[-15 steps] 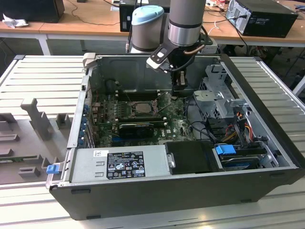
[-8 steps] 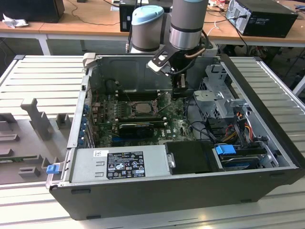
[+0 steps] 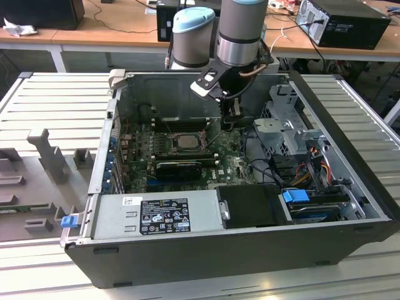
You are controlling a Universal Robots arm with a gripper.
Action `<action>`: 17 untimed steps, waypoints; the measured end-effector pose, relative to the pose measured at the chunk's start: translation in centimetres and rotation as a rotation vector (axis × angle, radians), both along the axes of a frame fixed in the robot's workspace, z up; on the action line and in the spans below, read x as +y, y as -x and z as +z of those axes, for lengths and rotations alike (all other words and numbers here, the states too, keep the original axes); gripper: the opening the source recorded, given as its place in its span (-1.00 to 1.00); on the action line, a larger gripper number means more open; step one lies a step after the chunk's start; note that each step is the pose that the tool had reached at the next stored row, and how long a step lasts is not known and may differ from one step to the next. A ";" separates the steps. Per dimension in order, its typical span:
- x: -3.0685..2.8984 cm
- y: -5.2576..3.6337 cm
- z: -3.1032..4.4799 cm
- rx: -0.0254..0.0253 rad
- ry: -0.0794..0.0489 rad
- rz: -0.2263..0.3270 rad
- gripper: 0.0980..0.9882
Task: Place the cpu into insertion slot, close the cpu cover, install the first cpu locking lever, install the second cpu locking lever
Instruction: 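Close the cpu cover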
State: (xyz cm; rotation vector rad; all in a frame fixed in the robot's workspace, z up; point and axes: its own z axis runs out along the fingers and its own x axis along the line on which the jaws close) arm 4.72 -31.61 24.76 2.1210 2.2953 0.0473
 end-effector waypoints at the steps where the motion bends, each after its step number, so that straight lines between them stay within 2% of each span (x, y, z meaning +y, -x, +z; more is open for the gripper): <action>1: 0.00 0.44 -0.03 0.0000 0.000 0.001 -0.98; 4: 0.00 1.84 -0.17 -0.0001 0.000 0.003 -0.98; 11: 0.00 4.02 -0.47 -0.0001 -0.001 0.009 -0.98; 15: 0.00 4.53 -0.74 0.0000 -0.001 0.013 -0.98; 17: 0.00 4.73 -1.40 -0.0001 -0.001 0.014 -0.98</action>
